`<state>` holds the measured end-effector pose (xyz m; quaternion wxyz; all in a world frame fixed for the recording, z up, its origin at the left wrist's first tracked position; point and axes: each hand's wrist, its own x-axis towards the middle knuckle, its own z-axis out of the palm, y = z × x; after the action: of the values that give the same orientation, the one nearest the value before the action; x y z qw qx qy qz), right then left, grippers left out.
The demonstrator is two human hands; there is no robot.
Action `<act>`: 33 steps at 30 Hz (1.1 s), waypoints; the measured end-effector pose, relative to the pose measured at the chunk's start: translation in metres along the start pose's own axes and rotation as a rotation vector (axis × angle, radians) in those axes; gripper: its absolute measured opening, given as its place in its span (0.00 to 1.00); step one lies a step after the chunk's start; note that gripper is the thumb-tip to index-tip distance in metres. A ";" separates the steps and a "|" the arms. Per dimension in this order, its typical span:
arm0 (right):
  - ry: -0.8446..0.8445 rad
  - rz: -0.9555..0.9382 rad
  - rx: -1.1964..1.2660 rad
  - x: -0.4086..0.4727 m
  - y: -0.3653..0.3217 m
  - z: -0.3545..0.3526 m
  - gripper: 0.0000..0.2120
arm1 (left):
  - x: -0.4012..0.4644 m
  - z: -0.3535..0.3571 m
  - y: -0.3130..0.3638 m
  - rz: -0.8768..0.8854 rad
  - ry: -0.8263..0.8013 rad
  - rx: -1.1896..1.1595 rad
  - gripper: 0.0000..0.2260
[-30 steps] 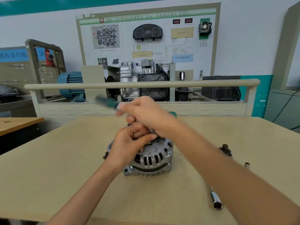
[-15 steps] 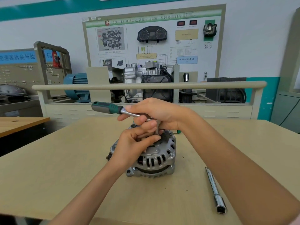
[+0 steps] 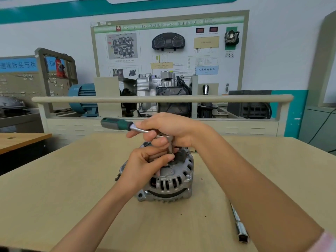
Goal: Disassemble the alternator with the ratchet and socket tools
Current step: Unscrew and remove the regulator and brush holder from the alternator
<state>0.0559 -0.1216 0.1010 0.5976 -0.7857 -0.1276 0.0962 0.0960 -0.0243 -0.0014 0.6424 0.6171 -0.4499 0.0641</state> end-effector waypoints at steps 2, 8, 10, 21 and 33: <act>-0.053 -0.005 0.007 -0.004 0.000 -0.004 0.13 | 0.001 0.001 -0.002 0.000 0.037 -0.048 0.07; 1.018 -0.586 0.313 0.001 0.037 0.042 0.12 | -0.003 -0.001 0.000 0.097 0.035 0.076 0.26; 1.067 -0.622 0.396 0.005 0.039 0.048 0.12 | -0.005 0.000 0.001 0.092 0.046 0.116 0.28; -0.041 -0.004 0.030 -0.001 0.002 0.001 0.14 | -0.004 0.001 0.002 -0.024 0.128 -0.015 0.06; 0.339 -0.083 0.231 0.006 0.009 0.006 0.12 | -0.004 0.002 0.005 -0.020 0.144 -0.025 0.13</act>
<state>0.0607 -0.1166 0.0909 0.7002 -0.7108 -0.0457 -0.0479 0.0892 -0.0225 -0.0008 0.6814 0.6074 -0.3970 0.0962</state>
